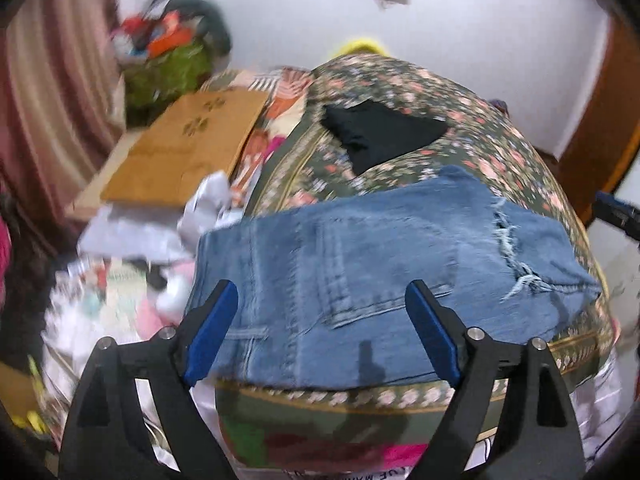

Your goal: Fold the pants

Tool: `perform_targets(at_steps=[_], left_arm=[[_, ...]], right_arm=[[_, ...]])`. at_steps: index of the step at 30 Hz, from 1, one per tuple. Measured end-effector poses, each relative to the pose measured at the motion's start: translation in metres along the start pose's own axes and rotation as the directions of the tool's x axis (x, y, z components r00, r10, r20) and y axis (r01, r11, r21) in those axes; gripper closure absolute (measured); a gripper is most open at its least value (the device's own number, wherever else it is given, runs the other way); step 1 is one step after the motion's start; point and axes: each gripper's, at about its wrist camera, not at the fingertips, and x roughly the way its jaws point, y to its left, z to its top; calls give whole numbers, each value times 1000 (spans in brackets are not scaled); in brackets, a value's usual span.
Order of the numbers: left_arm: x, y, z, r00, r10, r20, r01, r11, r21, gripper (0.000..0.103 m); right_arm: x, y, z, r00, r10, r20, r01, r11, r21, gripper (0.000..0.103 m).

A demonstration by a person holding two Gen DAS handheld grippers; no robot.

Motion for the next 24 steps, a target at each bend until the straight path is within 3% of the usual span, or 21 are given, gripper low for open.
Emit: perform_targets(at_steps=[8, 13, 19, 21, 24], left_arm=[[36, 51, -25, 984, -77, -159, 39, 973, -227, 17], [49, 64, -42, 970, -132, -203, 59, 942, -332, 17], [49, 55, -50, 973, -88, -215, 12, 942, -336, 16], [51, 55, -53, 966, -125, -228, 30, 924, -381, 15], [58, 61, -65, 944, -227, -237, 84, 865, -494, 15]], right_arm=[[57, 10, -8, 993, -15, -116, 14, 1000, -12, 37], [85, -1, -25, 975, -26, -219, 30, 999, 17, 37], [91, -5, -35, 972, -4, -233, 10, 1000, 24, 37], [90, -5, -37, 973, 0, -232, 6, 1000, 27, 36], [91, -3, -36, 973, -1, -230, 7, 1000, 25, 36]])
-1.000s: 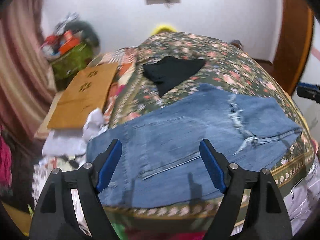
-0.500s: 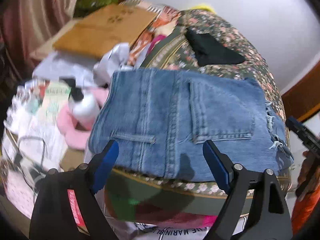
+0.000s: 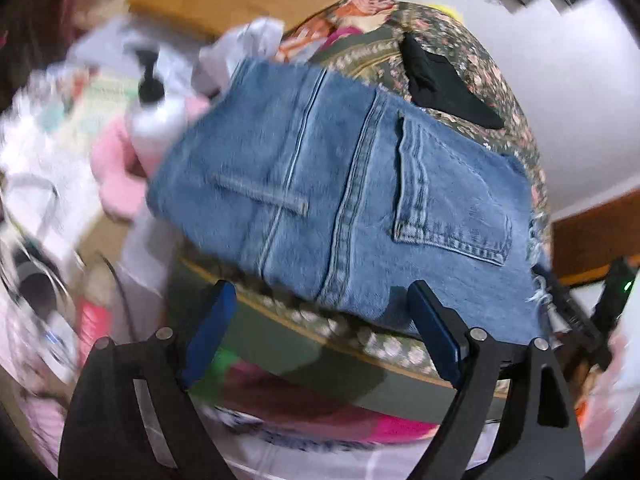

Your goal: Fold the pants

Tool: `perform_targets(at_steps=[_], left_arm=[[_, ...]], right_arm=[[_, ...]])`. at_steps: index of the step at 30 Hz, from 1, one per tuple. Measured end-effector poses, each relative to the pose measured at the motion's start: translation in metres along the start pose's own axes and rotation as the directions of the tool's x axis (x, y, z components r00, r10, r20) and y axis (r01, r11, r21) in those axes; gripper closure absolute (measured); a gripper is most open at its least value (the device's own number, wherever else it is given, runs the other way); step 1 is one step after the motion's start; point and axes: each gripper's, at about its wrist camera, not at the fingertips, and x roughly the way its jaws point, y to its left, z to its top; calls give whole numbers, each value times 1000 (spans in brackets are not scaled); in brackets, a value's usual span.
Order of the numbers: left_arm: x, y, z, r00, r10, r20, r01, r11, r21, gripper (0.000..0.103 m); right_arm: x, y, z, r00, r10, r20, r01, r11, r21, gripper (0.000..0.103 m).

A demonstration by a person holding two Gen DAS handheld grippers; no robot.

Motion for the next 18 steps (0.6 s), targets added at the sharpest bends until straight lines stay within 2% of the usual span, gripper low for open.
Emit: perform_targets(at_steps=[2, 5, 11, 15, 17, 18], left_arm=[[7, 4, 0, 1000, -23, -12, 23, 999, -23, 15], [11, 1, 6, 1000, -11, 18, 11, 1000, -18, 15], [27, 4, 26, 995, -99, -1, 99, 993, -63, 14], [32, 8, 34, 992, -125, 21, 127, 986, -110, 14], [35, 11, 36, 993, -115, 38, 119, 984, -134, 22], [34, 11, 36, 994, -94, 46, 100, 985, -141, 33]], right_arm=[[0, 1, 0, 1000, 4, 0, -4, 1000, 2, 36], [1, 1, 0, 1000, 6, 2, -6, 1000, 4, 36], [1, 0, 0, 1000, 5, 2, -5, 1000, 6, 36], [2, -1, 1, 1000, 4, 2, -4, 1000, 4, 35], [2, -1, 0, 1000, 4, 3, -4, 1000, 5, 35], [2, -1, 0, 1000, 4, 3, -4, 1000, 6, 35]])
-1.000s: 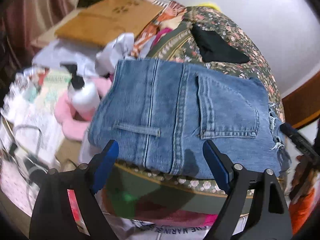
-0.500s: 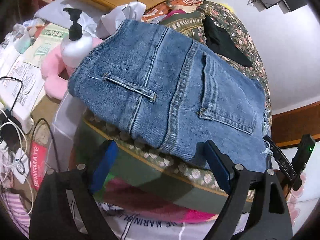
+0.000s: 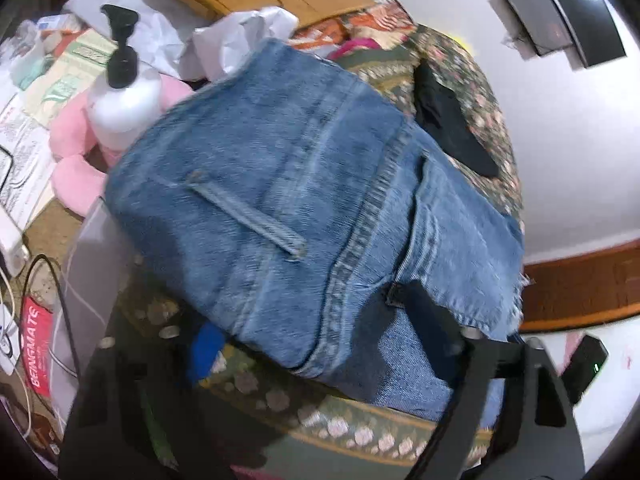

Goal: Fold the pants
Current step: 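Grasp the leg ends with the left tool and fold them over the jeans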

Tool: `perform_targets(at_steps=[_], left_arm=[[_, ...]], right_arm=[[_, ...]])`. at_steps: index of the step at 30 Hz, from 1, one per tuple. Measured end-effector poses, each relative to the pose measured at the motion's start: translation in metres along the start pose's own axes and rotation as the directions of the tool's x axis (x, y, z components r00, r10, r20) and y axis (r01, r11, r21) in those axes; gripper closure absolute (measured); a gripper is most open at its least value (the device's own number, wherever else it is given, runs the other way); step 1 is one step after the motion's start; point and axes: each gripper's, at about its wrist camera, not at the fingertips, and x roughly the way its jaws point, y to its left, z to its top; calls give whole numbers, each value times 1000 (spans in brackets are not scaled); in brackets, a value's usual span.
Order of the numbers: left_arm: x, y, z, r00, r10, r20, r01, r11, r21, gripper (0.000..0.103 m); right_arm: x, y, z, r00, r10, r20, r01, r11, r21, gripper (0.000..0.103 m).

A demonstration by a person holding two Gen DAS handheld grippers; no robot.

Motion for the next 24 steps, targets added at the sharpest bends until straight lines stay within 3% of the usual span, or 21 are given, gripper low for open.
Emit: perform_targets(at_steps=[1, 2, 5, 10, 15, 24], left_arm=[[0, 0, 1, 999, 32, 12, -32, 999, -2, 51], [0, 2, 2, 998, 54, 17, -54, 999, -5, 57], [-1, 3, 6, 999, 44, 18, -44, 999, -2, 64], [-21, -24, 2, 988, 113, 108, -129, 979, 160, 84], [-51, -72, 3, 964, 131, 233, -204, 923, 327, 91], [-99, -153, -4, 928, 51, 370, -247, 826, 507, 92]], right_arm=[[0, 0, 0, 1000, -1, 0, 1, 1000, 0, 35], [0, 0, 0, 1000, -2, 0, 2, 1000, 1, 35], [1, -2, 1, 1000, 3, 1, -3, 1000, 8, 35], [0, -2, 1, 1000, 3, 1, -3, 1000, 9, 35], [-4, -8, 4, 1000, 22, 5, -22, 999, 39, 36], [-56, -41, -4, 994, -14, 106, 3, 994, 106, 36]])
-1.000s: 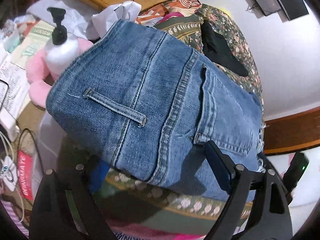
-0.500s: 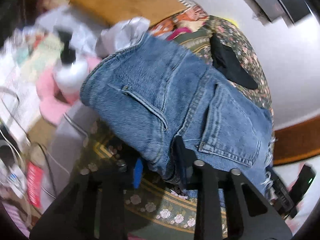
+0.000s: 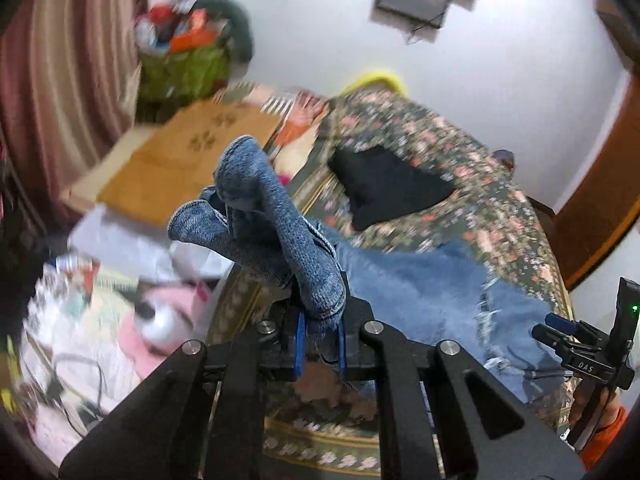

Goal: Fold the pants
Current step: 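Grasp the leg ends with the left tool and fold them over the jeans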

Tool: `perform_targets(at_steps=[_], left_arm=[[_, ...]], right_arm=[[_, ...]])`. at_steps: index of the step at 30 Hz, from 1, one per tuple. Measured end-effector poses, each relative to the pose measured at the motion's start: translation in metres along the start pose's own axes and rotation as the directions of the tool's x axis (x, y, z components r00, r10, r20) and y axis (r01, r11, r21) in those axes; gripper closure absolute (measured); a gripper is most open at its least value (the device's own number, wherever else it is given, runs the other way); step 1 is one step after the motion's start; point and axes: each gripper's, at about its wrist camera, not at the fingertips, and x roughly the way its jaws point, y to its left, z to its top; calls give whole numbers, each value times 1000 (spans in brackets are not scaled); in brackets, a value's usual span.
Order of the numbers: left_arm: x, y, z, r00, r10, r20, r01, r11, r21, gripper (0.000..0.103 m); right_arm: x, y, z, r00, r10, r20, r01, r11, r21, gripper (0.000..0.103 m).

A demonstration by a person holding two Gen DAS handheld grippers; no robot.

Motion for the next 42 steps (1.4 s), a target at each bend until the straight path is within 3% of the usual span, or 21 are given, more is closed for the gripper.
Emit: perform_targets(at_steps=[6, 13, 17, 21, 24, 29, 35, 39, 42], left_arm=[[-26, -57, 28, 995, -60, 84, 50, 992, 120, 92], [-34, -123, 41, 986, -131, 106, 105, 969, 223, 93], [-35, -160, 42, 981, -167, 100, 132, 948, 288, 93], [-35, -193, 41, 972, -223, 73, 187, 926, 328, 93], [-31, -219, 38, 963, -265, 44, 234, 907, 349, 94], [-19, -272, 20, 935, -352, -41, 338, 853, 398, 94], [12, -323, -30, 905, -376, -200, 426, 781, 458, 94], [46, -345, -66, 885, -332, -327, 456, 759, 465, 94], [71, -348, -92, 857, -302, -417, 480, 761, 436, 94]], right_arm=[[-41, -50, -24, 995, -95, 34, 93, 994, 62, 36], [-55, -112, -62, 980, -196, -22, 197, 968, 158, 36], [-43, -134, -80, 981, -179, -71, 190, 961, 201, 36], [-28, -147, -91, 994, -83, -76, 101, 954, 281, 36], [-27, -151, -92, 996, -54, -75, 73, 954, 291, 36], [-25, -150, -92, 996, -50, -72, 68, 960, 271, 36], [-23, -152, -93, 997, -42, -63, 58, 960, 275, 36], [-25, -152, -93, 997, -44, -56, 58, 958, 280, 36], [-27, -152, -94, 997, -51, -53, 64, 958, 279, 36]])
